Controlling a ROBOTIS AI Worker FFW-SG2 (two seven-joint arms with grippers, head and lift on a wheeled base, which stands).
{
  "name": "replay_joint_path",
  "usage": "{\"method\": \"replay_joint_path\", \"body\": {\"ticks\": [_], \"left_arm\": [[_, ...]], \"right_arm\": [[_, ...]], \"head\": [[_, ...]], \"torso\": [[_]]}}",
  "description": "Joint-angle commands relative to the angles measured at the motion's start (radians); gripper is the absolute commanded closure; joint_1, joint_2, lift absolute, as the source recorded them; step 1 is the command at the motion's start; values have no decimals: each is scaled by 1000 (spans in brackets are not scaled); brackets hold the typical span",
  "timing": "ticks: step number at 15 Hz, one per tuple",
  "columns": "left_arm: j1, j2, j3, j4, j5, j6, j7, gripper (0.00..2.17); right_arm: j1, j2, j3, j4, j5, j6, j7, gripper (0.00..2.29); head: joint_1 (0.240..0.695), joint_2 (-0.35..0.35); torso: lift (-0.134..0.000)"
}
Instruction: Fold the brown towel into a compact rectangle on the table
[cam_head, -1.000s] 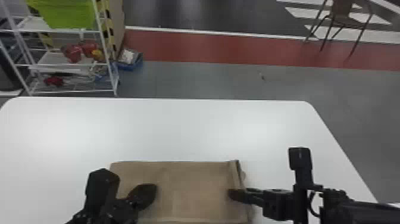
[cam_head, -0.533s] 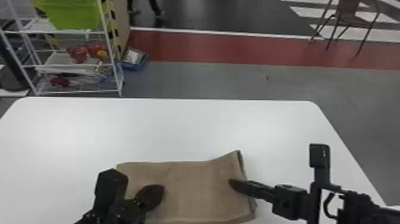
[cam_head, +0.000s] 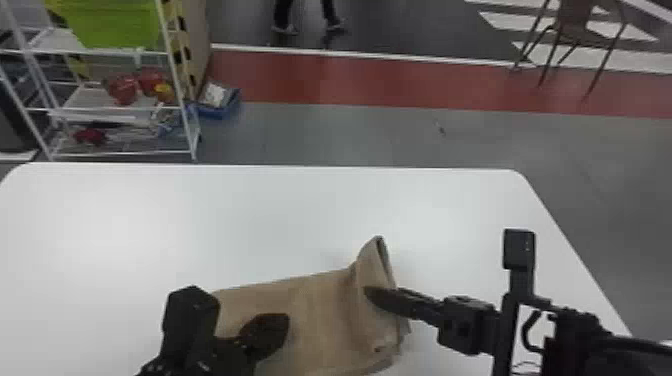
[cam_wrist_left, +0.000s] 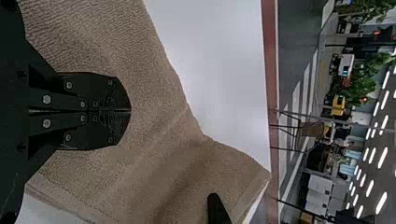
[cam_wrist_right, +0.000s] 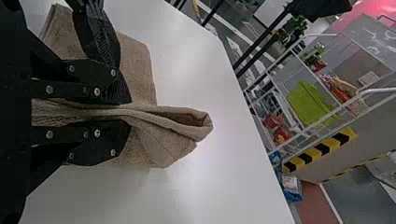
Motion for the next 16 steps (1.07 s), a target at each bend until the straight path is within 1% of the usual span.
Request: {"method": "replay_joint_path", "body": {"ticks": [1,3,5,8,12,14,15,16], "left_arm": [[33,3,71,-66,40,-41,-10,1875],[35,1,132,-85,62,-16,-33,1875],[33,1,165,-75,62,-7,-36,1875],[20,3,180,-23,48,15,-65,1875],[15,3,177,0,42,30,-80,1875],[7,1,172,11,33,30,-79,1875],[1,-3,166,23,17,30,-77,1875],[-3,-3,158,31,19,30,-77,1875]], "right_arm": [[1,1,-37,0,-22,0,0,967],[-1,1,-66,0,-40,12,5,967],[-24,1,-100,1,-36,15,14,967],[-110,1,-149,110,-48,58,68,967],[-136,1,-132,130,-31,58,66,967],[-139,1,-117,129,-36,101,68,967],[-137,1,-100,116,-40,119,69,967],[-130,1,-73,99,-43,135,68,967]], "head": [[695,-132],[695,-123],[695,-100],[695,-87],[695,-83],[695,-78],[695,-75],[695,-69]], "torso": [[-122],[-122],[-122],[-122],[-122],[-122],[-122],[-122]]}}
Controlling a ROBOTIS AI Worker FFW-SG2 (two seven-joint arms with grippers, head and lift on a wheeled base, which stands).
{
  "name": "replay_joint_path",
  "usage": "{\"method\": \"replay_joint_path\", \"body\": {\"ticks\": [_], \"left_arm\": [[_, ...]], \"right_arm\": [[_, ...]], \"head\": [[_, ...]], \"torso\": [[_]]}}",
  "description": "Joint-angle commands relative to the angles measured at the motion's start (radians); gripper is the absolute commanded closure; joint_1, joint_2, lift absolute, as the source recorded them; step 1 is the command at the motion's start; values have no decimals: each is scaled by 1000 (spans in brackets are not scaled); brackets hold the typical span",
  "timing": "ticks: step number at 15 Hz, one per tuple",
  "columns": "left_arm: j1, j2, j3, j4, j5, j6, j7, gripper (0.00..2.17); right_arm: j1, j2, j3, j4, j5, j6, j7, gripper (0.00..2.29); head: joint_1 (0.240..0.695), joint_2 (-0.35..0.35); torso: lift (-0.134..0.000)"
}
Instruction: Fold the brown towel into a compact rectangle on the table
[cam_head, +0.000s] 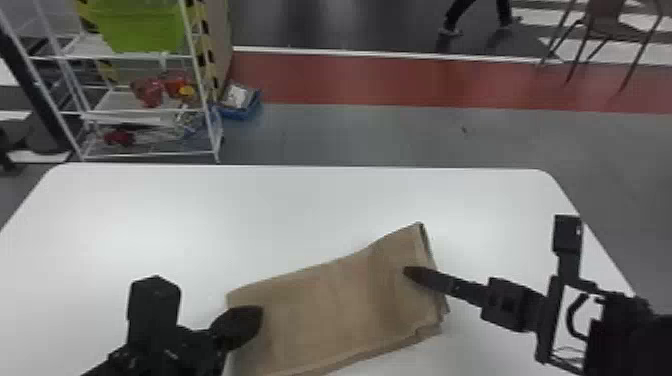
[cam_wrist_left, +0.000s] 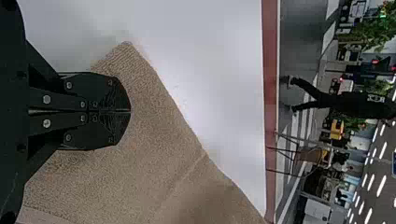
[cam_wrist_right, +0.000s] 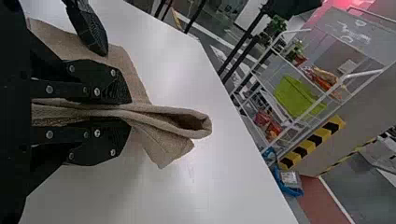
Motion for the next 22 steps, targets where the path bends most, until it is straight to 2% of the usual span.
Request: {"method": "replay_joint_path", "body": {"ticks": [1,4,9,11,14,15,18,20,22], "left_arm": [[-11,-3,-17,21,-8,0,2,1875],[-15,-3,-43,28,-10,0,8,1875],[-25,-9,-80,11,1,3,8,1875],[5,-8,-49,-65,24,24,0,1875],[37,-5,55,-137,76,55,-26,1875],[38,-6,96,-142,91,77,-35,1875],[31,-6,155,-97,96,110,-69,1875],[11,-9,156,-50,102,135,-113,1875],[0,-9,144,-22,93,138,-110,1875]], "right_arm": [[9,1,55,-36,-6,41,-5,964],[6,1,125,-70,-16,78,-33,967],[-37,1,202,-79,-43,99,-90,964],[-42,1,207,-81,-51,118,-93,964],[-42,1,203,-82,-63,142,-94,964],[-42,1,202,-85,-69,142,-94,964],[-45,1,202,-87,-71,139,-100,964],[-53,1,207,-85,-72,142,-110,964],[-54,1,210,-98,-95,178,-125,964]], "head": [[695,-62],[695,-21],[695,9],[695,15],[695,31],[695,57],[695,105],[695,135],[695,148]], "torso": [[-122],[-122],[-122],[-122],[-122],[-122],[-122],[-122],[-122]]}}
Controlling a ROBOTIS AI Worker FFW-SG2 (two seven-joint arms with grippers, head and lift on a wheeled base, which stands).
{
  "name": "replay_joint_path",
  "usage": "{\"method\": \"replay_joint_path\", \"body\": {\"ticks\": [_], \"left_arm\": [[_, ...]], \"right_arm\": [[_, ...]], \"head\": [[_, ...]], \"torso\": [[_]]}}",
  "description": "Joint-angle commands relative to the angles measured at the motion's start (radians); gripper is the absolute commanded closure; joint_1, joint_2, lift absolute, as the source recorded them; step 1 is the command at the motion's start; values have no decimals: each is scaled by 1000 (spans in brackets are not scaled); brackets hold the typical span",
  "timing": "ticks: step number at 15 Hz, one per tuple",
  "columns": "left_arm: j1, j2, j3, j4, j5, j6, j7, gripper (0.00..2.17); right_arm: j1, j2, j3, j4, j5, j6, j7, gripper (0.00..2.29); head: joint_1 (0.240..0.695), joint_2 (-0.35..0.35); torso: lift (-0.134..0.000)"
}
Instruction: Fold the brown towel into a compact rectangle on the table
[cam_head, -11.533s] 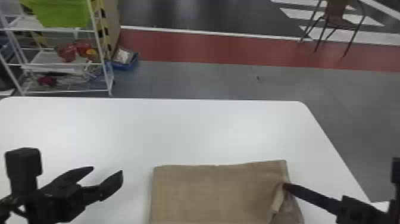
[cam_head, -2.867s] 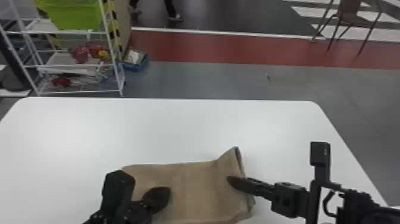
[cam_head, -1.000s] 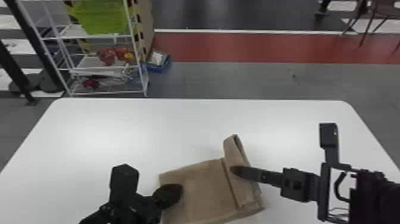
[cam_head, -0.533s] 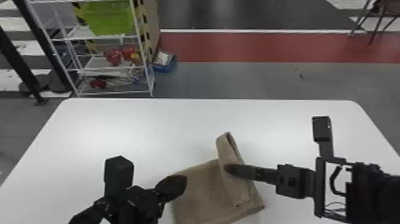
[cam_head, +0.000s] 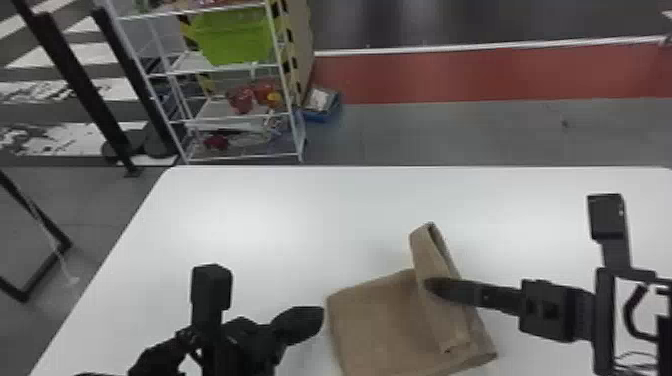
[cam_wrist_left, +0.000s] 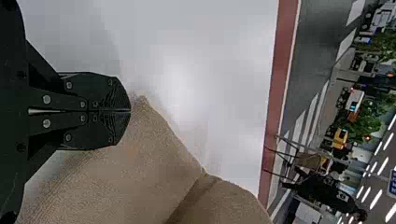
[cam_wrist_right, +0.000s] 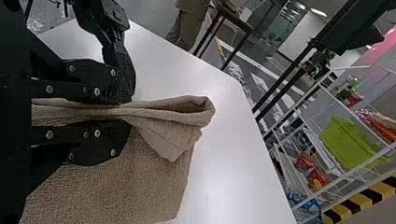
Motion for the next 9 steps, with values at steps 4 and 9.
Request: {"method": "replay_joint_path", "body": {"ticks": [4,9], "left_arm": [[-22,-1,-42,24,-17,18,10,1875],[-22,-3,-74,22,-32,21,22,1875]], "right_arm": [[-6,1,39,-28,-16,20,-30,964],[-18,1,147,-27,23,20,-59,964]], "head": [[695,155],[695,165]], "torso": [[-122],[-122]]}}
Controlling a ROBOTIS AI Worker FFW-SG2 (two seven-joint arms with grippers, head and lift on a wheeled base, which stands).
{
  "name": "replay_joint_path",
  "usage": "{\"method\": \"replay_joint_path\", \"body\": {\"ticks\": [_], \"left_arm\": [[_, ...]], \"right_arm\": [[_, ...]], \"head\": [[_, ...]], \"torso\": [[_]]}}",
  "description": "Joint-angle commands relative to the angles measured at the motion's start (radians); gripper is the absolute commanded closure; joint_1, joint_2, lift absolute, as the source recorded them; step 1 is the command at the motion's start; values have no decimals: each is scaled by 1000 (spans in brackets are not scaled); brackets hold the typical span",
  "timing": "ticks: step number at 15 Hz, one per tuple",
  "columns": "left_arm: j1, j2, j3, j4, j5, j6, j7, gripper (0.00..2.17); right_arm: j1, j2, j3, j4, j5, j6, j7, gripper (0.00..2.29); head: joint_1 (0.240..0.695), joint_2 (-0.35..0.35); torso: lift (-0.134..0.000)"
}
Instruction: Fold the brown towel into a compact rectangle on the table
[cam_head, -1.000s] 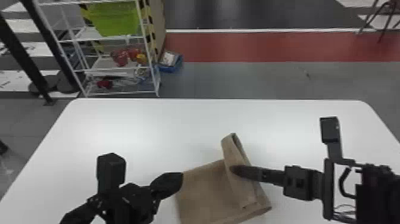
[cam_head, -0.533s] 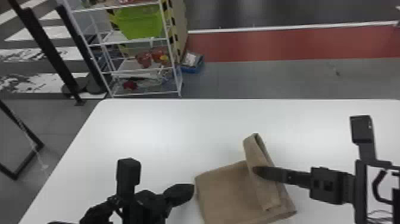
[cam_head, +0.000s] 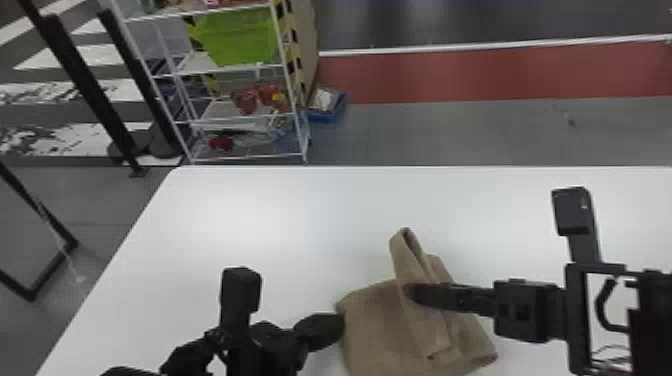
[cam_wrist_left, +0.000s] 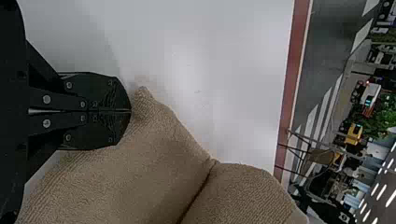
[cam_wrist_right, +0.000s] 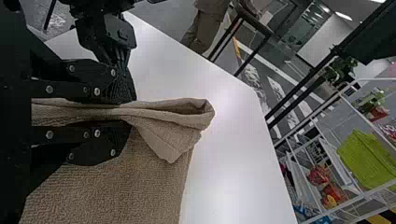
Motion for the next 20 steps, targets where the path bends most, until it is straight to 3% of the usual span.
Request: {"method": "replay_joint_path", "body": {"ticks": [1,8,14,17,18,20], "left_arm": [[0,0,-12,-1,-3,0,4,1875],[0,-1,-43,-7,-17,0,18,1875],[6,-1,-44,-9,-17,-3,18,1875],[8,-1,-38,-7,-17,-6,18,1878],[8,-1,-37,-9,-17,-12,20,1875],[5,-1,-35,-9,-20,-12,20,1878]], "right_arm": [[-1,1,51,-1,22,2,0,964],[14,1,85,52,39,2,-20,964],[16,1,139,124,50,-101,-53,961],[28,1,143,121,39,-67,-51,947],[34,1,143,110,39,-49,-51,822],[45,1,139,85,51,-21,-51,191]], "head": [[695,172],[695,195],[695,198],[695,213],[695,217],[695,224]], "torso": [[-122],[-122],[-122],[-122],[-122],[-122]]}}
